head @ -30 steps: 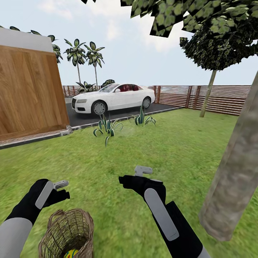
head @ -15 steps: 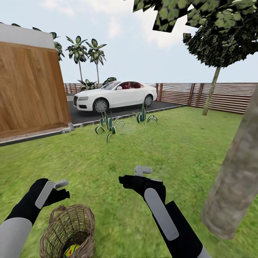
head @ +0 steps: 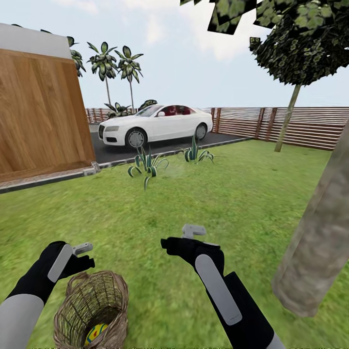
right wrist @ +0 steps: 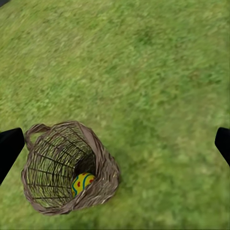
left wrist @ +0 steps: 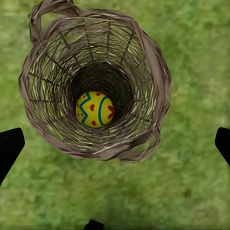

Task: Take the three Easter eggs out of the wicker basket on the lawn in the garden, then place them on the lawn next to a single tree (choose any tree) so that all three eggs are next to the same tree and none are left in the basket.

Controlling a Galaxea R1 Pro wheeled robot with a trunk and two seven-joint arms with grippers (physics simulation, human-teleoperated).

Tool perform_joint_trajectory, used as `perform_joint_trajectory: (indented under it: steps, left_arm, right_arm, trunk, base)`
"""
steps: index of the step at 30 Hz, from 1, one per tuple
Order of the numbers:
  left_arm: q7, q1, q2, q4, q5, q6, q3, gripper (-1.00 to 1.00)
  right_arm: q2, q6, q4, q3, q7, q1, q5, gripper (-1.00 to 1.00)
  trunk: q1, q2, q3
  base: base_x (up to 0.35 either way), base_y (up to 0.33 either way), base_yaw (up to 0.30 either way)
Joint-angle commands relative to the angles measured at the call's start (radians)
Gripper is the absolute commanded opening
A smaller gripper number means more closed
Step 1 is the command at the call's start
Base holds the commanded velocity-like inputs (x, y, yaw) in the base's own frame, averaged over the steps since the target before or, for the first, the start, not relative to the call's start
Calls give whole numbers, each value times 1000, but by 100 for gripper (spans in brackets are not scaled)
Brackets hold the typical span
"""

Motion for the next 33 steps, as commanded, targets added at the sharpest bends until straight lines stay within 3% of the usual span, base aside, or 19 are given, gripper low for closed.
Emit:
perform_joint_trajectory:
  steps: [1, 9, 13, 26, 33]
  left_arm:
    - [9, -1, 1, -1, 10, 3, 0, 100]
    - [9, -1, 1, -2, 10, 3, 0, 100]
    - [9, -1, 1, -2, 10, 3, 0, 100]
    - [9, -1, 1, -2, 10, 3, 0, 100]
    - [9, -1, 0, -3, 11, 3, 2, 100]
  right_arm:
    - [0, 2, -1, 1, -10, -1, -9, 100]
    - [1, 2, 0, 1, -10, -1, -9, 100]
    - [1, 1, 0, 1, -10, -1, -9, 100]
    - [1, 2, 1, 1, -10, -1, -9, 100]
    - [1, 2, 0, 1, -9, -1, -9, 100]
  trunk:
    - [4, -8, -6]
    - [35, -64, -44]
    - [35, -64, -51]
    - [84, -155, -113]
    - [84, -155, -125]
  base:
    - [0, 0, 0]
    - [0, 0, 0]
    - [0, 0, 0]
    - [0, 0, 0]
    - [0, 0, 0]
